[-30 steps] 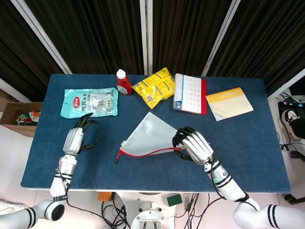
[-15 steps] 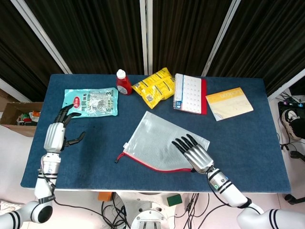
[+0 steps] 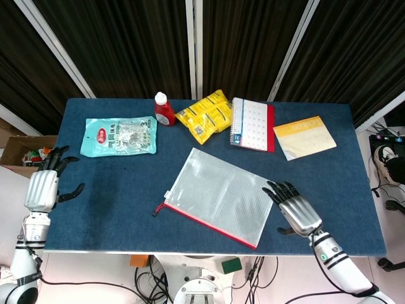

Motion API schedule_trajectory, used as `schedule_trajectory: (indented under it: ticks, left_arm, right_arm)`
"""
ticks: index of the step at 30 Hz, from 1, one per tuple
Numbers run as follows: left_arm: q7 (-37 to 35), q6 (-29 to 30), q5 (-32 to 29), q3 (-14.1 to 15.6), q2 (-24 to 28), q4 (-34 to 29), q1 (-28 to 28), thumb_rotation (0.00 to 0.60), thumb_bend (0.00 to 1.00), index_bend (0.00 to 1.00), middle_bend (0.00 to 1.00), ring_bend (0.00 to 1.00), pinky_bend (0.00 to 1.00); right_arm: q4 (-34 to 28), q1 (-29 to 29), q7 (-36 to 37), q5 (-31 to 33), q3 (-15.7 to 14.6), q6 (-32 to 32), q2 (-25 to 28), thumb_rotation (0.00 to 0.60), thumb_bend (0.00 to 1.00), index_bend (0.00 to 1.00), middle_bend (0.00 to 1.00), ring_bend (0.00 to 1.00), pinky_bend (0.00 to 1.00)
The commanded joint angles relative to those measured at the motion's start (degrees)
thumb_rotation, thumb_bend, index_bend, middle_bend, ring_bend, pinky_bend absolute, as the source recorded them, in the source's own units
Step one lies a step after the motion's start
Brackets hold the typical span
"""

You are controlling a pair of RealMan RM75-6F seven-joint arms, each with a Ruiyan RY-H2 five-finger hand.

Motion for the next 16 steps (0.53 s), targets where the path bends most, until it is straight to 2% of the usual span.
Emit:
schedule_trajectory:
  ticks: [1, 4, 8, 16]
  left_arm:
    - [1.1, 1.0, 0.4, 0.8, 1.4, 0.4, 1.1, 0.600, 0.22, 0.28, 0.11, 0.03, 0.15]
    - [1.3, 1.4, 1.8, 2.2, 3.1, 0.4, 2.2, 0.600, 0.22, 0.29, 0.13, 0.03, 0.15]
    - [2.6, 3.0, 2.6, 3.7, 5.0, -0.9, 4.3, 0.600, 0.22, 0.29, 0.12, 0.03, 0.15]
    - [3.4, 10.2, 6.4, 7.0, 6.0, -3.3, 10.1, 0.600, 0.22, 0.29, 0.12, 0.03, 0.15]
  right_arm:
    - [3.9, -6.2, 7.3, -3.2, 1.3, 11.2, 1.8, 0.600, 0.08, 0.03, 0.19, 0.03, 0.11]
    - [8.2, -8.8, 7.8, -2.4, 3.2, 16.4, 1.2, 0.600, 0.23, 0.12, 0.25, 0.06, 0.17]
    - [11.6, -11.5, 10.1, -1.1, 4.1, 19.7, 0.8, 0.600, 0.25, 0.12, 0.23, 0.06, 0.17]
    - [16.0, -16.6, 20.0, -4.3, 2.6, 24.0, 1.1, 0.600, 0.25, 0.10, 0.19, 0.03, 0.14]
